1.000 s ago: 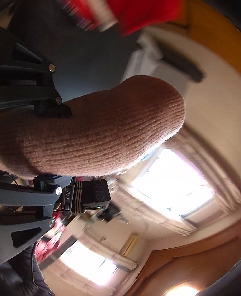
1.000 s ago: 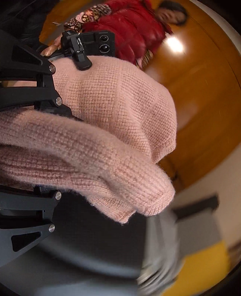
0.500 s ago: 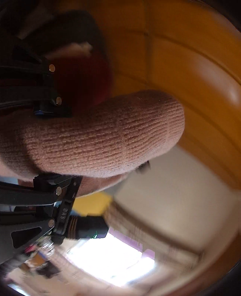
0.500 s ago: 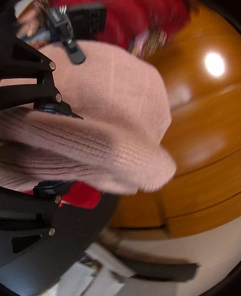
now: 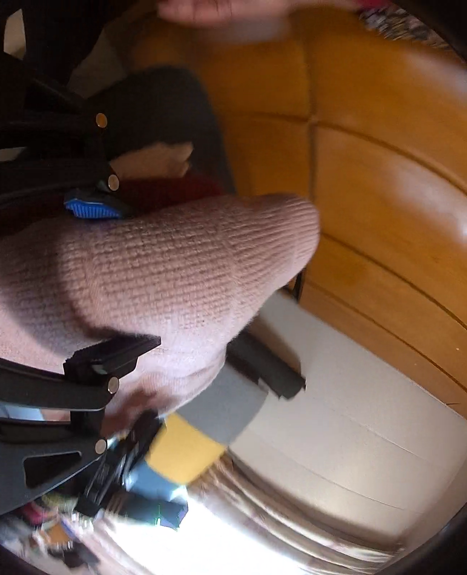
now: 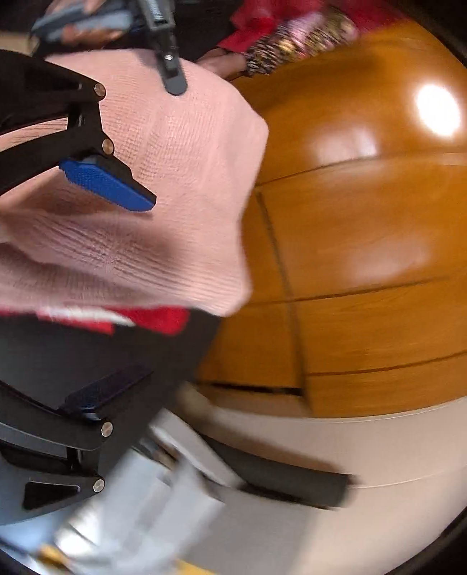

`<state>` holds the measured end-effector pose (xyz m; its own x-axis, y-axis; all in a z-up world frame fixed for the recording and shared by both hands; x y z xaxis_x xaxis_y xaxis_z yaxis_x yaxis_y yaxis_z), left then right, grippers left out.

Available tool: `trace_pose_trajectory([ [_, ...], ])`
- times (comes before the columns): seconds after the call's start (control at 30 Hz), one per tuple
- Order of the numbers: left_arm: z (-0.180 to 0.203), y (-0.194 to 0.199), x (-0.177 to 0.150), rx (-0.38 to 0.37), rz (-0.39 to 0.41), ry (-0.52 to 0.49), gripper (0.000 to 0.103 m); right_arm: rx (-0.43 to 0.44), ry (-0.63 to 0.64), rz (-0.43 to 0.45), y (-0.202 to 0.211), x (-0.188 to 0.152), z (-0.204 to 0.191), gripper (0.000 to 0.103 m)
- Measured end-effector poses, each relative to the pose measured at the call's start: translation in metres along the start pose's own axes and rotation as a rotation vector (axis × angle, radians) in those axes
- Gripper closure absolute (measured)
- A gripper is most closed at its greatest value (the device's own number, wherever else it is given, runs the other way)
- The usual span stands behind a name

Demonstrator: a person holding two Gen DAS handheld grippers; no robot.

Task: Fold clothes
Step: 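Carry the folded sweater with both grippers and lower it onto the clothes stack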

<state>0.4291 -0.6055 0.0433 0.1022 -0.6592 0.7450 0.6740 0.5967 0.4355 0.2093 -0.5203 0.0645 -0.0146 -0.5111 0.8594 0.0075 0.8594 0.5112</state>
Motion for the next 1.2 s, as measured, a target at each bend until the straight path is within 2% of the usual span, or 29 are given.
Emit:
trace_pose_trajectory([
  [0.03,0.002,0.006,0.001,0.048,0.012,-0.027,0.046,-0.018,0.044,0.044,0.009,0.006,-0.01,0.015],
  [0.07,0.005,0.011,0.001,0.083,0.027,-0.044,0.046,0.006,0.082,0.082,0.023,0.008,-0.02,0.015],
  [0.17,0.022,0.029,0.004,0.16,0.101,-0.079,0.047,0.071,0.178,0.116,0.036,0.007,-0.038,0.015],
  [0.23,0.041,0.038,0.009,0.153,0.152,-0.114,0.046,0.075,0.231,0.106,0.024,0.007,-0.048,0.015],
  [0.3,0.059,0.035,0.018,0.114,0.163,-0.166,0.046,0.106,0.255,0.069,0.008,0.009,-0.051,0.016],
  [0.4,0.069,0.001,0.029,0.084,0.12,-0.201,0.046,0.103,0.228,-0.018,-0.026,-0.002,-0.048,0.016],
  [0.53,0.048,-0.073,0.025,0.173,-0.008,-0.218,0.048,0.117,0.12,-0.091,-0.057,-0.021,-0.031,0.015],
  [0.67,0.04,-0.094,0.018,0.223,0.026,-0.263,0.048,0.147,0.027,-0.104,-0.075,-0.041,-0.022,0.014],
  [0.83,0.054,-0.059,0.01,0.235,0.089,-0.273,0.047,0.133,0.019,-0.085,-0.073,-0.044,-0.024,0.014],
  [1.03,0.071,-0.01,0.0,0.243,0.167,-0.282,0.044,0.06,0.021,-0.08,-0.062,-0.04,-0.019,0.012],
  [1.13,0.08,0.014,-0.005,0.247,0.206,-0.287,0.037,0.018,0.004,-0.05,-0.045,-0.035,-0.014,0.011],
  [1.2,0.086,0.03,-0.01,0.259,0.227,-0.292,0.028,0.007,-0.019,-0.024,-0.029,-0.036,-0.013,0.01],
])
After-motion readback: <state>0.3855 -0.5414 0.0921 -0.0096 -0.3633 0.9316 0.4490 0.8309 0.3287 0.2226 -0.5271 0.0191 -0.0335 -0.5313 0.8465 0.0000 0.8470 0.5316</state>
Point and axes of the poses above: each gripper's, at about its wrist camera, not at the fingertips, and y roughly against the way its jaws point, z to its right, x to its top, the point moved 6 cm from there along -y, roughly the way its jaws point, and after that the axes turned 8 degrees about -x, right-handed, at the moved point
